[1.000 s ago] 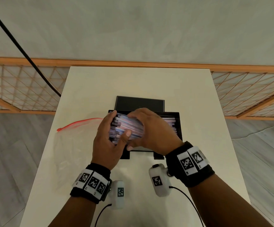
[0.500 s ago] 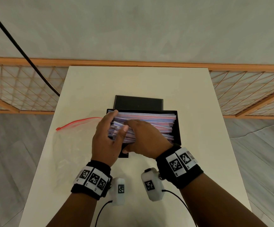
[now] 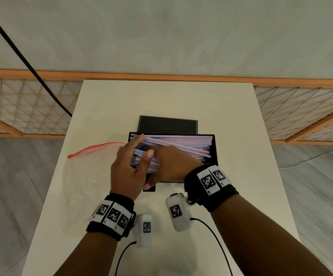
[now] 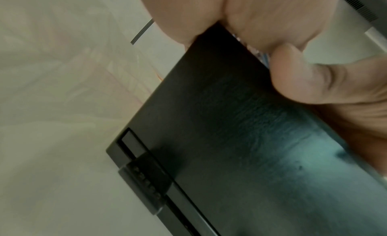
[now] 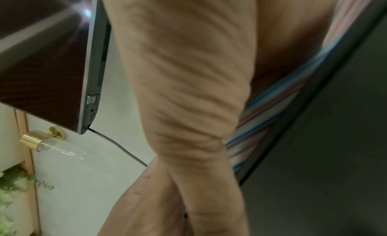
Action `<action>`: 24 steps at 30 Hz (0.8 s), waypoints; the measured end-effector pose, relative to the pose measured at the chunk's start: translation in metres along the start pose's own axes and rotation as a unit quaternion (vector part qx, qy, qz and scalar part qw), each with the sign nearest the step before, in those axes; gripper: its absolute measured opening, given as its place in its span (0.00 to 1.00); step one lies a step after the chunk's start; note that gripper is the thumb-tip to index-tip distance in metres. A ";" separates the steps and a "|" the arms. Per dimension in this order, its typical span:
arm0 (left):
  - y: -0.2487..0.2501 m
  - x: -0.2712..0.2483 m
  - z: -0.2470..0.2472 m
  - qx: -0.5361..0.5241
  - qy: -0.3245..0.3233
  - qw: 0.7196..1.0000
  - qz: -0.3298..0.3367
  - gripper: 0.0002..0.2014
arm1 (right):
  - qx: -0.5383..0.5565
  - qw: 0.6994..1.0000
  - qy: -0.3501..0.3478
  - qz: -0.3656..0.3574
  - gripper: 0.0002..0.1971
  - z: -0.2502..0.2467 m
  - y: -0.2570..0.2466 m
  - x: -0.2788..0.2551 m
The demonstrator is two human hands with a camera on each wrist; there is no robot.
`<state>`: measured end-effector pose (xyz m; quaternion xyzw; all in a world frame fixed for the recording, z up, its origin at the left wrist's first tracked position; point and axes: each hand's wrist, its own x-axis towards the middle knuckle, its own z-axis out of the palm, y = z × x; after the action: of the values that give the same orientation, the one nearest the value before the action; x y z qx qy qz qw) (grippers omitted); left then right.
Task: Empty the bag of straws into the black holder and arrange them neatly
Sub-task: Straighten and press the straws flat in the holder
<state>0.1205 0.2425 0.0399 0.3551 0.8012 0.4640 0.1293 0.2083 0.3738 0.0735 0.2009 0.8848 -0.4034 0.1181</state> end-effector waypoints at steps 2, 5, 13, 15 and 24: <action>0.001 0.000 0.000 -0.007 0.005 1.000 0.002 0.24 | 0.002 1.000 -0.003 -0.003 0.40 -0.002 0.001 0.002; 0.003 -0.001 -0.001 -0.016 0.005 1.000 0.007 0.24 | 0.000 1.000 -0.002 -0.014 0.41 0.000 0.001 0.005; 0.002 -0.001 -0.001 -0.025 0.008 0.999 0.020 0.23 | -0.013 0.999 0.022 -0.020 0.43 0.004 0.003 0.007; 0.001 -0.001 -0.001 -0.025 0.011 0.999 0.019 0.23 | -0.012 1.000 0.016 -0.017 0.42 0.003 0.002 0.006; 0.000 0.003 0.003 -0.013 0.050 0.994 0.093 0.15 | -0.027 1.000 0.015 -0.003 0.43 0.002 -0.002 0.009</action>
<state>0.1195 0.2466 0.0392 0.4026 0.7640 0.5018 0.0495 0.1997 0.3730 0.0703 0.2007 0.8979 -0.3764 0.1086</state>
